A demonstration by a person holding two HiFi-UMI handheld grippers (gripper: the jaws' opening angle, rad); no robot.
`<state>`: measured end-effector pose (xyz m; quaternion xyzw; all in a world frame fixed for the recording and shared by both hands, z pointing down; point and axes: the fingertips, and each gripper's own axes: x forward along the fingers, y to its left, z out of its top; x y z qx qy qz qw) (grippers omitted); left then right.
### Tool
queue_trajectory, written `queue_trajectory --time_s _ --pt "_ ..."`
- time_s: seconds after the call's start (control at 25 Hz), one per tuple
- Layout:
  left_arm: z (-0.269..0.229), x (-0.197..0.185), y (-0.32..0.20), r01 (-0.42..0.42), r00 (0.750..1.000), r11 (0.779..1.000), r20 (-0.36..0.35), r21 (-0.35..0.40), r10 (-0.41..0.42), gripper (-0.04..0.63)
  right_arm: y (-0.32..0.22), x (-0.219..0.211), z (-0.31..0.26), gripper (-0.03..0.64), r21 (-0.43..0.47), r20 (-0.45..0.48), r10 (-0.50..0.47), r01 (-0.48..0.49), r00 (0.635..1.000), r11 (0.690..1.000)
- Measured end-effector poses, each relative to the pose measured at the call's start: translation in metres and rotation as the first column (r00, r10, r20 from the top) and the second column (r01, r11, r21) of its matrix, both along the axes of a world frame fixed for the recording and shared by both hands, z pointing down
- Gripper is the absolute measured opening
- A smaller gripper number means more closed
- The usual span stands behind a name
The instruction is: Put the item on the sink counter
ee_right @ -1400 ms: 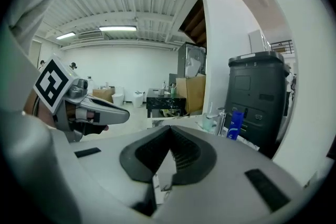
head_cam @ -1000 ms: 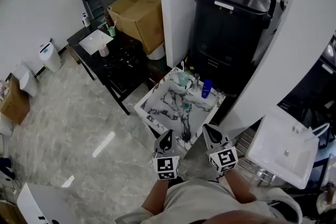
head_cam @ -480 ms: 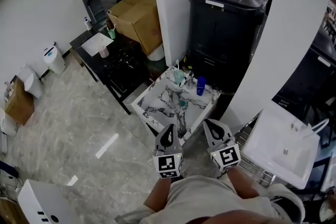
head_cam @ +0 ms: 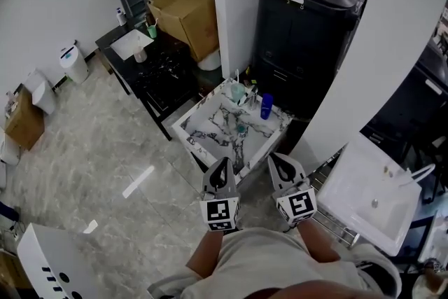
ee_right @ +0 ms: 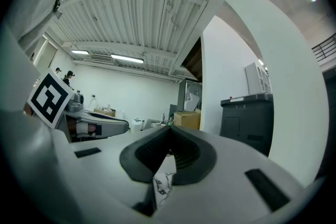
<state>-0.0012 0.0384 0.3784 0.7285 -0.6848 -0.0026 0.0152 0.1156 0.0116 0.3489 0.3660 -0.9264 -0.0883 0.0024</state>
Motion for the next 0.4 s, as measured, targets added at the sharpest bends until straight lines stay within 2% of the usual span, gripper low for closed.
queue_trajectory --time_s 0.4 --pt "-0.0005 -0.0038 -0.0015 -0.002 1.0 1.0 0.009 0.011 0.002 0.009 -0.0009 -0.0051 0.0045 0.005 0.001 -0.004 -0.006 0.006 1.0 1.0"
